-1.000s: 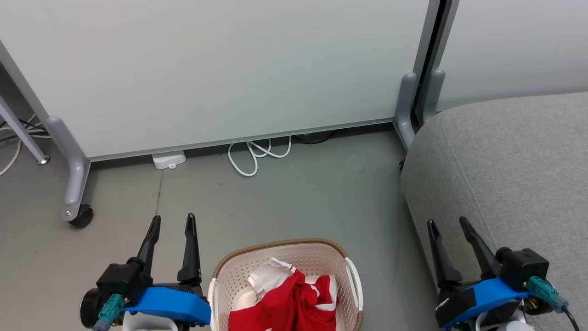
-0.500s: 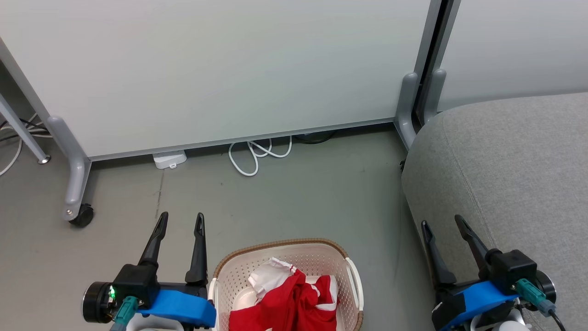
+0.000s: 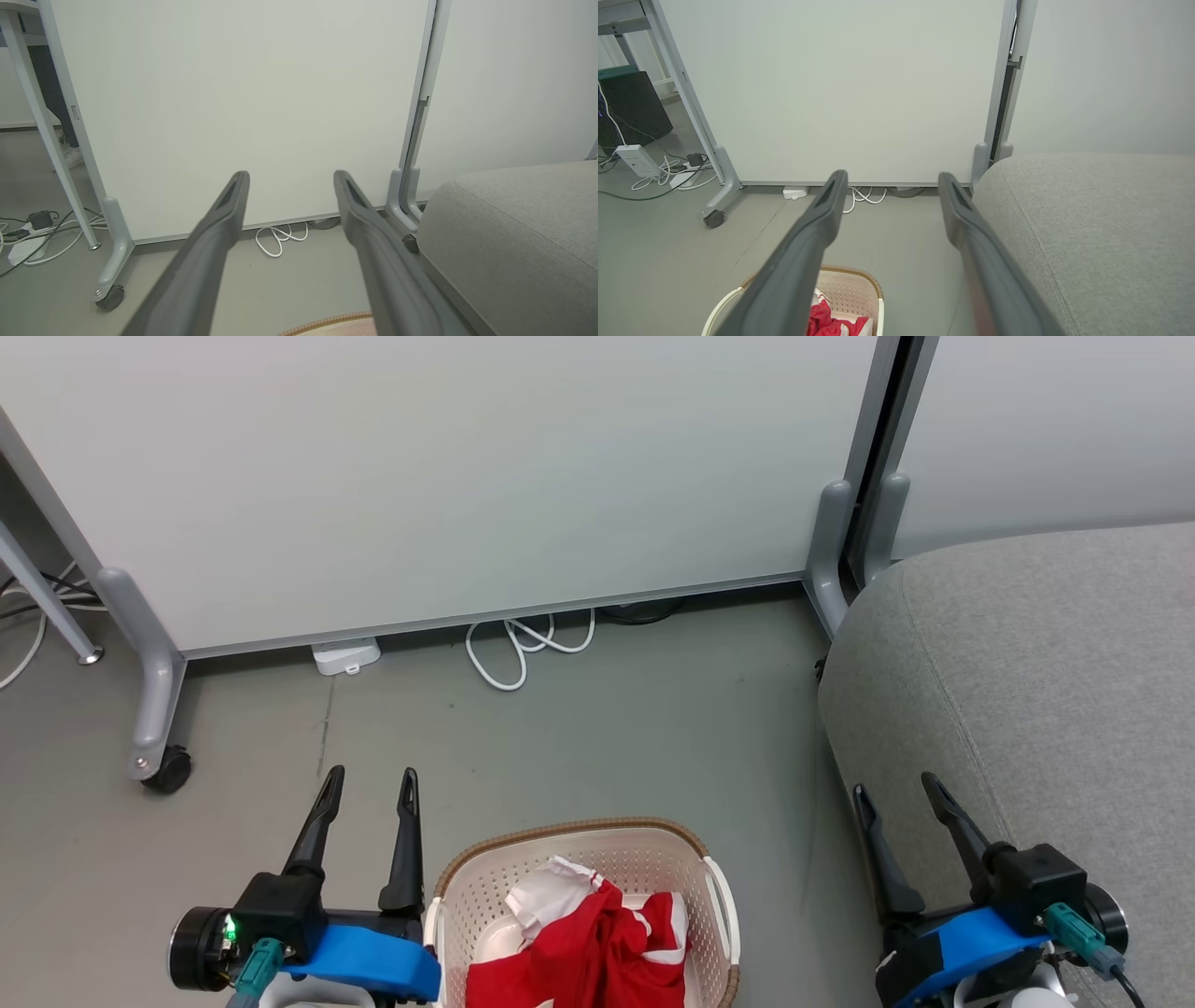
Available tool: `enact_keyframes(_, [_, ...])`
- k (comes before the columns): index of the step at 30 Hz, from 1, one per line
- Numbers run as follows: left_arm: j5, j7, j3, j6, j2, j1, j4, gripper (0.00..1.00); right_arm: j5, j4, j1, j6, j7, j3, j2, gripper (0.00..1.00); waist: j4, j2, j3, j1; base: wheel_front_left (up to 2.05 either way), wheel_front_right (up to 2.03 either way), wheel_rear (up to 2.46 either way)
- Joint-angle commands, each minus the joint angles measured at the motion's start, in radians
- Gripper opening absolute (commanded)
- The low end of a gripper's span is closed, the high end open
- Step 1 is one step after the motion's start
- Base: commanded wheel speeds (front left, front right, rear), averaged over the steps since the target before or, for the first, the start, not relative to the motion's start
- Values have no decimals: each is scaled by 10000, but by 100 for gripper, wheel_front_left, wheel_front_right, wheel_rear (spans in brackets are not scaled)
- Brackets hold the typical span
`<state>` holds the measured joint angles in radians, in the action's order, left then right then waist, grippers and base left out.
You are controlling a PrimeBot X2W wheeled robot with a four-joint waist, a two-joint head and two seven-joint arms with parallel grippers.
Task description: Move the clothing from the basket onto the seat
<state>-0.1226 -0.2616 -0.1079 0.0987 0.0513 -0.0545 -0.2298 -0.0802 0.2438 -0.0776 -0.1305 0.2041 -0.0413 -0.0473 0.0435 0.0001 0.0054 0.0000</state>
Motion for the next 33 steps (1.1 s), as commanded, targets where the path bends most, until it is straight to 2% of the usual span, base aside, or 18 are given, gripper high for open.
enact_keyframes(1, [-31, -52, -16, -5, -12, 6, 45, 100, 5, 0, -143, -4, 71, 5, -56, 100, -3, -1, 25, 0, 0, 0, 0])
enact_keyframes(13, [-111, -52, -31, -5, -13, -132, -103, 100, -66, -102, -308, -4, 83, -148, -54, 100, -289, -1, 448, 0, 0, 0, 0])
enact_keyframes(21, [10, -51, -22, 101, -12, -455, -773, 100, -105, -255, -712, -3, 145, -360, -51, 100, -1175, -1, 1542, 0, 0, 0, 0])
enact_keyframes(33, [-58, -52, -314, 279, 317, -1884, -3317, 100, -548, -164, -1615, -3, 472, -923, -41, 100, -2777, -1, 3573, 0, 0, 0, 0])
